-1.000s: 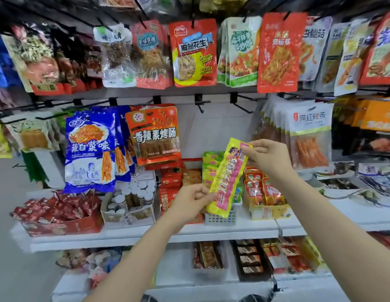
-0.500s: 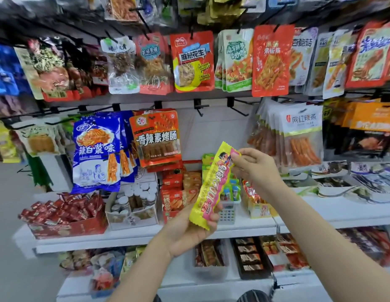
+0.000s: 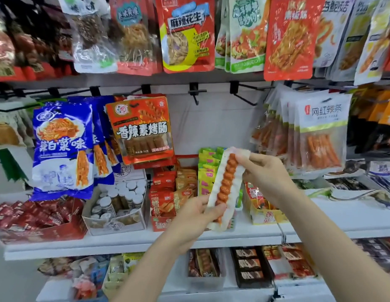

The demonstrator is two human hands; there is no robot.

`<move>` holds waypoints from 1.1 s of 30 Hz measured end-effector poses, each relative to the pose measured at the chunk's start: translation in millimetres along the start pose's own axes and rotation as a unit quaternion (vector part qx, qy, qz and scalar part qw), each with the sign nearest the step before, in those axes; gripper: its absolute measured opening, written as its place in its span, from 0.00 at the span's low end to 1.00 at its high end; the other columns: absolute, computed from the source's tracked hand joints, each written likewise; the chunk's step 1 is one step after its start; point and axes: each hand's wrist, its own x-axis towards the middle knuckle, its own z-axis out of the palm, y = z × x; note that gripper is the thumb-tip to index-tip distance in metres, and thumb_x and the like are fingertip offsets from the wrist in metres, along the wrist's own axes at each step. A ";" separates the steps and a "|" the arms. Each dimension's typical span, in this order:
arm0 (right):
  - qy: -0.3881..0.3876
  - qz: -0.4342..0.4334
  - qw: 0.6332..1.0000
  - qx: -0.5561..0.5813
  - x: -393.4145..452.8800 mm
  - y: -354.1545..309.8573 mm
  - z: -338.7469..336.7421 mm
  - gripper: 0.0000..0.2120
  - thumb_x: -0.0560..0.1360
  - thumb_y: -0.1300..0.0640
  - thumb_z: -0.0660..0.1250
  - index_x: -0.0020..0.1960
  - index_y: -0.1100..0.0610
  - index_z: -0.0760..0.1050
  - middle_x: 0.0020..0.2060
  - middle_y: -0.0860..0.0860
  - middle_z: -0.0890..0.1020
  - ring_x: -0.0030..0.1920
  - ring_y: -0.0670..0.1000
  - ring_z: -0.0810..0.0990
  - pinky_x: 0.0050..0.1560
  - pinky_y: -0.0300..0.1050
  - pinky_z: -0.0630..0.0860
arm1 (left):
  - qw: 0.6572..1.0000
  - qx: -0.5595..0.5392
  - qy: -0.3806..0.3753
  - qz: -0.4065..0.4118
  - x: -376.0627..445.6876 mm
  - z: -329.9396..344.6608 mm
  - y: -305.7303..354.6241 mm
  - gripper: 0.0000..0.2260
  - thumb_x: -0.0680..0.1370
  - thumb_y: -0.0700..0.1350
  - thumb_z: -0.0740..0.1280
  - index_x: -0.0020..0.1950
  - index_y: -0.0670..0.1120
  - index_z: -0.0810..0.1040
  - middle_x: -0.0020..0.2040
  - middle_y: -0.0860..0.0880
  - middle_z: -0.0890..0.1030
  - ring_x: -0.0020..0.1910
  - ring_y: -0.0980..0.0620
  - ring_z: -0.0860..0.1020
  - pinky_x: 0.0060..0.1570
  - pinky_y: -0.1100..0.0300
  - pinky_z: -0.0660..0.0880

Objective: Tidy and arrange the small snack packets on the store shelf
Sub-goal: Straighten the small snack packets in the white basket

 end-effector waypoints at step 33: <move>-0.034 0.035 0.951 -0.305 6.3 -31.6 1.1 0.23 0.65 0.47 0.78 0.55 0.57 0.82 0.43 0.50 0.87 0.41 0.48 0.86 0.48 0.44 0.82 | 0.988 0.016 0.146 0.048 2.1 -37.5 -13.1 0.12 0.71 0.39 0.77 0.53 0.48 0.82 0.45 0.51 0.87 0.40 0.54 0.84 0.34 0.60 0.79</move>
